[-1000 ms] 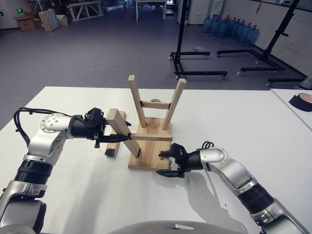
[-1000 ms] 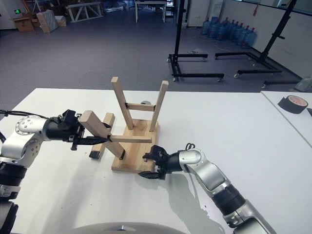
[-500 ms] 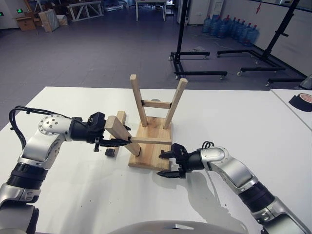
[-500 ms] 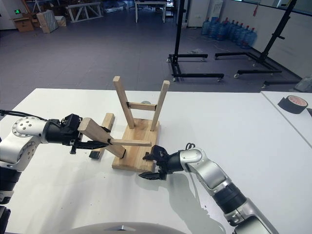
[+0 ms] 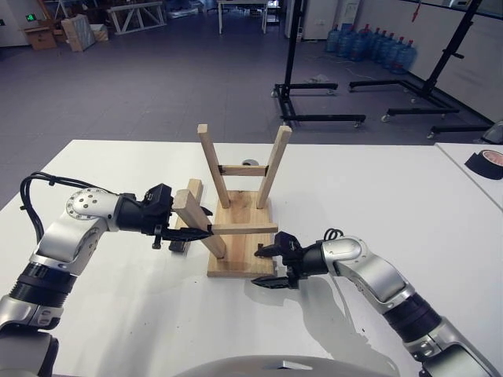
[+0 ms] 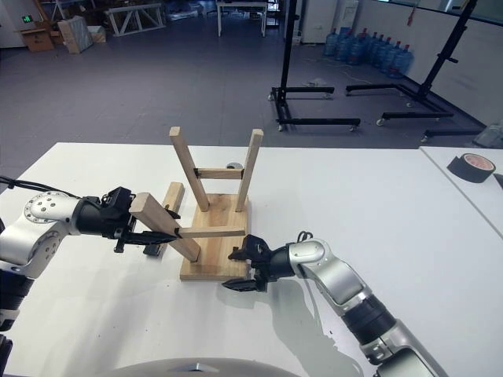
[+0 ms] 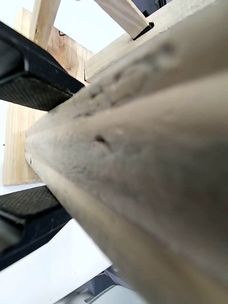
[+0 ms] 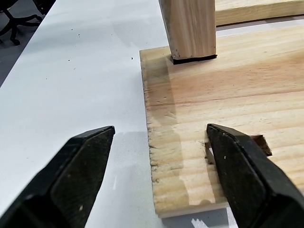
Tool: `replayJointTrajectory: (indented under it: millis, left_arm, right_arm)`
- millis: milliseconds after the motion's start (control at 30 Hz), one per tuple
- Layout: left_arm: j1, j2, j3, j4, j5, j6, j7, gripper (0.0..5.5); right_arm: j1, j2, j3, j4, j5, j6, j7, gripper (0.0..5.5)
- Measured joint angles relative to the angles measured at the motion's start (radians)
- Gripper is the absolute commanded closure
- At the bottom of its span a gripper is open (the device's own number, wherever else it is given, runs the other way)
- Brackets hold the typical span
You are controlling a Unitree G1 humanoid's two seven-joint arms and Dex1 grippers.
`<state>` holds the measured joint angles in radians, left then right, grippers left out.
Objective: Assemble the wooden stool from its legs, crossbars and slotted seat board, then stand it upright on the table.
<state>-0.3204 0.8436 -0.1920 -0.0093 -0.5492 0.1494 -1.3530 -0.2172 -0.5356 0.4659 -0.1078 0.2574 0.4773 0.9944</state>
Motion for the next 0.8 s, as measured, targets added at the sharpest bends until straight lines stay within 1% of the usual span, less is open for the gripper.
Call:
replayJointTrajectory:
  millis: [233,467,500,533,567,600,633,667,800]
  left_arm:
    - [0.003,0.032,-0.027,-0.031,0.009,-0.023,0.038,3.48]
    - [0.025,0.014,-0.031,-0.020,-0.005,-0.070,0.065,3.48]
    - [0.037,0.004,-0.031,-0.018,-0.019,-0.081,0.076,3.11]
    - [0.052,-0.004,-0.037,-0.013,-0.016,-0.086,0.092,3.02]
    - [0.099,-0.016,-0.083,0.019,0.036,-0.072,0.112,2.81]
    - [0.161,-0.041,-0.137,0.061,0.094,-0.038,0.141,2.71]
    - [0.201,-0.048,-0.165,0.073,0.118,-0.010,0.142,2.53]
    - [0.242,-0.053,-0.177,0.055,0.096,-0.013,0.121,2.39]
    - [0.270,-0.052,-0.171,0.024,0.097,-0.011,0.091,1.79]
  right_arm:
    - [0.006,0.003,-0.006,-0.006,0.000,0.000,-0.008,1.93]
    - [0.018,0.003,-0.013,-0.007,0.000,0.000,-0.016,1.93]
    - [0.022,0.002,-0.015,-0.005,0.000,0.000,-0.018,1.93]
    - [0.022,0.003,-0.017,-0.004,0.000,-0.001,-0.020,1.93]
    - [0.022,0.008,-0.012,-0.004,0.002,-0.002,-0.016,1.93]
    - [0.026,0.010,-0.005,-0.003,0.012,-0.002,-0.007,1.93]
    - [0.030,0.010,-0.005,-0.003,0.019,-0.002,-0.006,1.93]
    - [0.033,0.006,-0.011,0.000,0.019,-0.004,-0.009,1.93]
    - [0.030,0.010,-0.011,0.008,0.019,-0.011,-0.020,1.93]
